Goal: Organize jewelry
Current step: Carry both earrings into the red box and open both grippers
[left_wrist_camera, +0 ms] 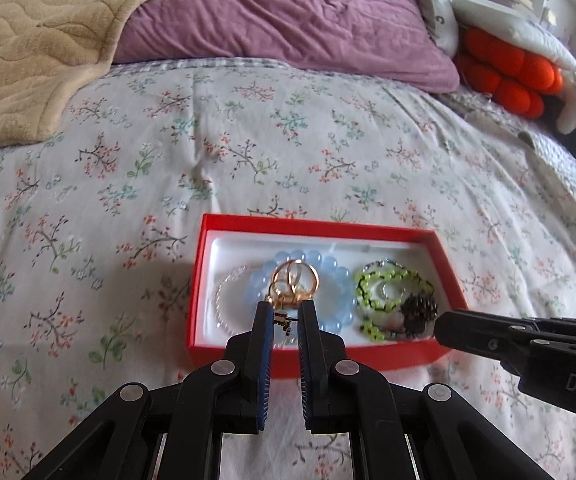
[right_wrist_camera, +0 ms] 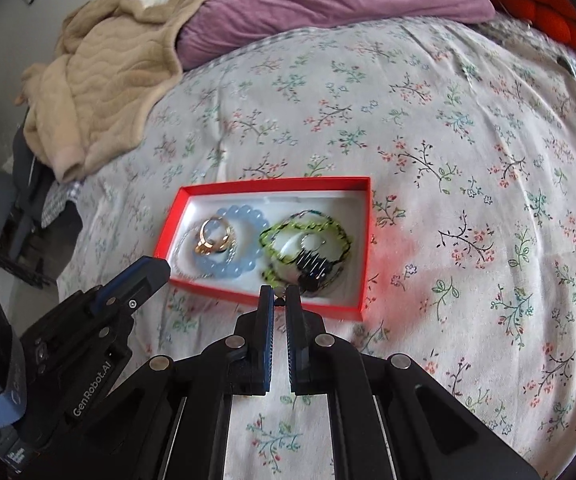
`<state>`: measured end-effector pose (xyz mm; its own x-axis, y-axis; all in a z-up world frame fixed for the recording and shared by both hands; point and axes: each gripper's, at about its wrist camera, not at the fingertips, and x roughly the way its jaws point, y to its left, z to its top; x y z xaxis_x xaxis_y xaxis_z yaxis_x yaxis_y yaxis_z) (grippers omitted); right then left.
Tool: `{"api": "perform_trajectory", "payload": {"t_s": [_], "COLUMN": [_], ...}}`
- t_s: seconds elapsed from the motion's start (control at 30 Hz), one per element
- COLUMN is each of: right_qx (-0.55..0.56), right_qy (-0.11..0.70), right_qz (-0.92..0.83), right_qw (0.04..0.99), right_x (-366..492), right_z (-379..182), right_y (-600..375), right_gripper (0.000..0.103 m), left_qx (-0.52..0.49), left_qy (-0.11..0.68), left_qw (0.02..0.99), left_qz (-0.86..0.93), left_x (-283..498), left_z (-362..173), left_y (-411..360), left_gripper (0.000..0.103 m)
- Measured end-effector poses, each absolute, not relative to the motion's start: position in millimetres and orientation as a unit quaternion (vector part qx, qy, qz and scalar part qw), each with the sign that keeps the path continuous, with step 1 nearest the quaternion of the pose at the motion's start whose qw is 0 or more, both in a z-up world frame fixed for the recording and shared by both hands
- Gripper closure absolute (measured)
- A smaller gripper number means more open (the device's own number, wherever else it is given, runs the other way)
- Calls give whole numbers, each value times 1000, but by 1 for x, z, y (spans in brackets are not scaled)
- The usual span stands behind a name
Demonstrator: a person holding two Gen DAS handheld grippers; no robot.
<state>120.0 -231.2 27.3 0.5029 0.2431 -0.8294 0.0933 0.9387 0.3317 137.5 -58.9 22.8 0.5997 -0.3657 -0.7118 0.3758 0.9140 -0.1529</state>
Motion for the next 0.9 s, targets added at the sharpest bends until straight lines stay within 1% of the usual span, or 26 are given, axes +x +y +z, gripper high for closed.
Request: {"api": "perform_trajectory", "payload": {"t_s": [0.47, 0.53, 0.6, 0.67, 0.7, 0.73, 0.77, 0.8, 0.83, 0.9], "right_qx": [175, 177, 180, 181, 180, 180, 181, 180, 180, 177], "right_qy": [505, 505, 507, 509, 509, 508, 506, 504, 502, 497], "right_qz": [36, 36, 40, 42, 42, 42, 42, 42, 42, 43], "right_qw": [844, 844, 842, 841, 841, 841, 842, 844, 845, 849], "right_x": [135, 136, 136, 135, 135, 134, 133, 131, 130, 126], "right_z": [16, 16, 15, 16, 16, 17, 18, 20, 22, 27], "right_y": [-238, -240, -241, -242, -242, -242, -242, -243, -244, -244], "right_gripper": [97, 95, 95, 93, 90, 83, 80, 73, 70, 68], "left_qx": [11, 12, 17, 20, 22, 22, 22, 22, 23, 26], "left_qy": [404, 403, 401, 400, 400, 400, 400, 400, 399, 397], "left_qw": [895, 896, 897, 899, 899, 899, 899, 900, 901, 902], "left_qz": [-188, -187, -182, -179, -177, -176, -175, -174, -172, -169], "left_x": [153, 153, 152, 152, 151, 151, 151, 151, 149, 147], "left_z": [10, 11, 11, 11, 12, 12, 14, 14, 16, 17], "left_y": [-75, -76, -77, -77, -77, -76, -76, -75, -74, -73], "left_gripper": [94, 90, 78, 74, 73, 71, 67, 62, 59, 54]}}
